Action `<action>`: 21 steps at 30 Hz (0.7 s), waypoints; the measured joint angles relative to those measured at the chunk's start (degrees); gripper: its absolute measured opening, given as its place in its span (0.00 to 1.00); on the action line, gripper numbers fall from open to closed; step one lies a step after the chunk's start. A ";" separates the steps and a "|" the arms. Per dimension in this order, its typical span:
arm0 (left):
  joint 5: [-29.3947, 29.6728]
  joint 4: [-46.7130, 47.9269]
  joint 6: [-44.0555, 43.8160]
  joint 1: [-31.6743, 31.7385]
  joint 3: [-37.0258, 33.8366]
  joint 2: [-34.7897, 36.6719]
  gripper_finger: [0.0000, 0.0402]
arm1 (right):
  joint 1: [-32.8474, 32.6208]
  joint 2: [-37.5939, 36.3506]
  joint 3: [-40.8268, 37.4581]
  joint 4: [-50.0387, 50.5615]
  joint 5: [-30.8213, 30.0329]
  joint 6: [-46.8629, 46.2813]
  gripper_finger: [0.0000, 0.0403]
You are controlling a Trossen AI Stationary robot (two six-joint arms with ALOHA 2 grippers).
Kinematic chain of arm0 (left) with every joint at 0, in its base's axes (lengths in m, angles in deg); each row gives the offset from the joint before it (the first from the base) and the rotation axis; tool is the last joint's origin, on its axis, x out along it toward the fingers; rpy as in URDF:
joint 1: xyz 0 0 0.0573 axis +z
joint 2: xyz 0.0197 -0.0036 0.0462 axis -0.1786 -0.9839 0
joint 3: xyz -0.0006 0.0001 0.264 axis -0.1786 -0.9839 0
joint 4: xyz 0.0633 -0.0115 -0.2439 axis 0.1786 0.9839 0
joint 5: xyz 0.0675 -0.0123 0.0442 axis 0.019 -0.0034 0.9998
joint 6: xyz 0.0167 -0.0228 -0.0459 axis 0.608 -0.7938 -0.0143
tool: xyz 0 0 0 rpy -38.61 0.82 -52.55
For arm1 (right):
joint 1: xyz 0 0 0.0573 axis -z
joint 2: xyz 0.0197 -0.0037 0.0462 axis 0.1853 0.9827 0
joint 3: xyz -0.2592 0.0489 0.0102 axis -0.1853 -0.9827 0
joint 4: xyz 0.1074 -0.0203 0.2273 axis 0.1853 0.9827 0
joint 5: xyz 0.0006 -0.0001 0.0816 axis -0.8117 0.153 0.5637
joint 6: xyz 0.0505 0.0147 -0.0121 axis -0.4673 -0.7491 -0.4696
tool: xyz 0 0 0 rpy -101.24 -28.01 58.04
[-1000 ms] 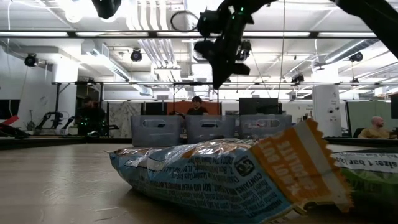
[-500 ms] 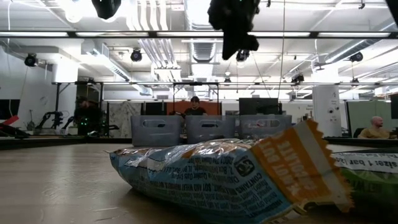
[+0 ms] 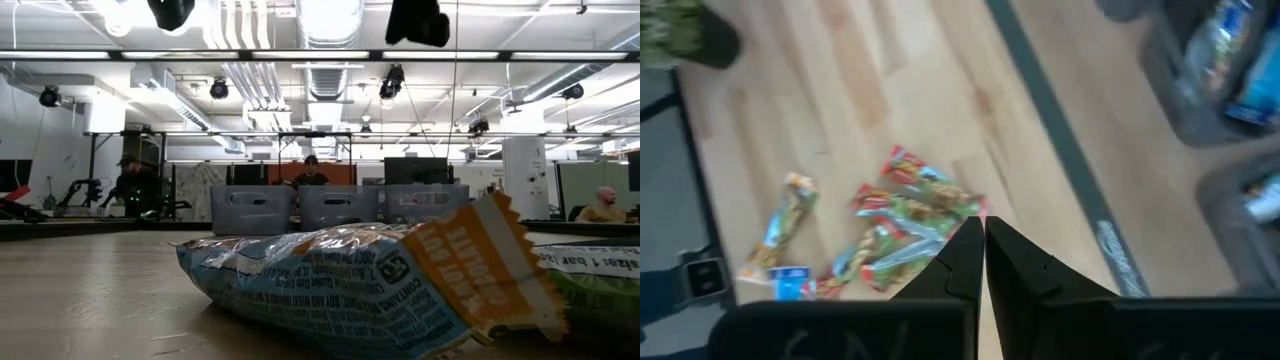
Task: Pick and place Granola Bars by type
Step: Put the yellow granola bar into the right black bin
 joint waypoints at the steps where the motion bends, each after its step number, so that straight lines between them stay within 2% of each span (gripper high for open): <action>1: 0.00 0.00 0.02 -0.01 0.00 0.00 0.00 | -1.00 -0.95 -1.03 -1.30 -0.04 -0.01 0.02; 9: -0.04 -0.02 -0.02 -0.01 0.00 0.00 0.00 | -8.12 -7.47 -9.20 -8.09 -0.13 -5.65 0.02; 14: -2.93 -0.15 -0.02 0.00 0.02 0.00 0.00 | -13.02 -10.72 -12.46 -9.44 -0.75 -10.55 0.02; 21: -6.27 -1.83 1.33 -0.09 0.11 -0.16 0.00 | -19.56 -14.83 -14.81 -9.41 -9.85 -17.00 0.02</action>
